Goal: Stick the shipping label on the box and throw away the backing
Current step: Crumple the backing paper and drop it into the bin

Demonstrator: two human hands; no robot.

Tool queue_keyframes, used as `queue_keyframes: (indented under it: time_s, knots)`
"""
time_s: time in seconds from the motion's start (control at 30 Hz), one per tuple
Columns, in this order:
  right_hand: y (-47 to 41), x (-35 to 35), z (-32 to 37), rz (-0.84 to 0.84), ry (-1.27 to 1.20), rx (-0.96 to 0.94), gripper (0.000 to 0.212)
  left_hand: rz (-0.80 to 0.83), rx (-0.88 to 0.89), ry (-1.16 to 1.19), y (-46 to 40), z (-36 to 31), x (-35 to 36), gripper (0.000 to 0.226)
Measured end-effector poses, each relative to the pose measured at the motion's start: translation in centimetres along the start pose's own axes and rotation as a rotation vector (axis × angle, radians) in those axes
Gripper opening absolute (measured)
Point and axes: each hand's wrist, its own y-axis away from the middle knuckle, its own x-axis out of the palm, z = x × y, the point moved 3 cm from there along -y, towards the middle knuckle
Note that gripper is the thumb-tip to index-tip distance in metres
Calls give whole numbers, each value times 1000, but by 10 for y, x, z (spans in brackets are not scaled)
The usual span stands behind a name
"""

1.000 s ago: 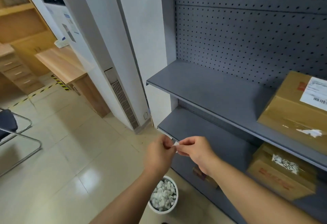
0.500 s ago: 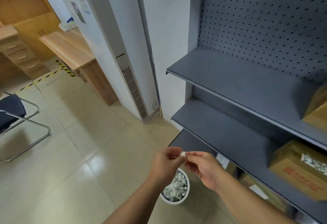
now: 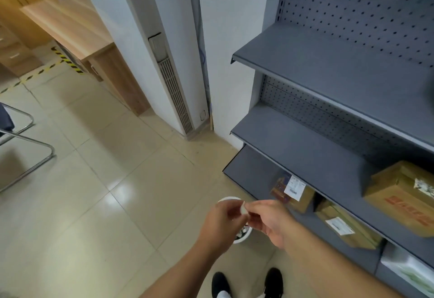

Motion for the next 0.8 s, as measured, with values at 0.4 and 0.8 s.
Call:
queue_keyframes:
  time_s: [0.4,0.8]
  knots:
    - [-68,-4,-33,-84,124,43,20,-88,-259,-93,-52,74,18,25]
    - [-140,-48,-58,-191,668,-116,25,-70,-412,-116,-88,155,62,18]
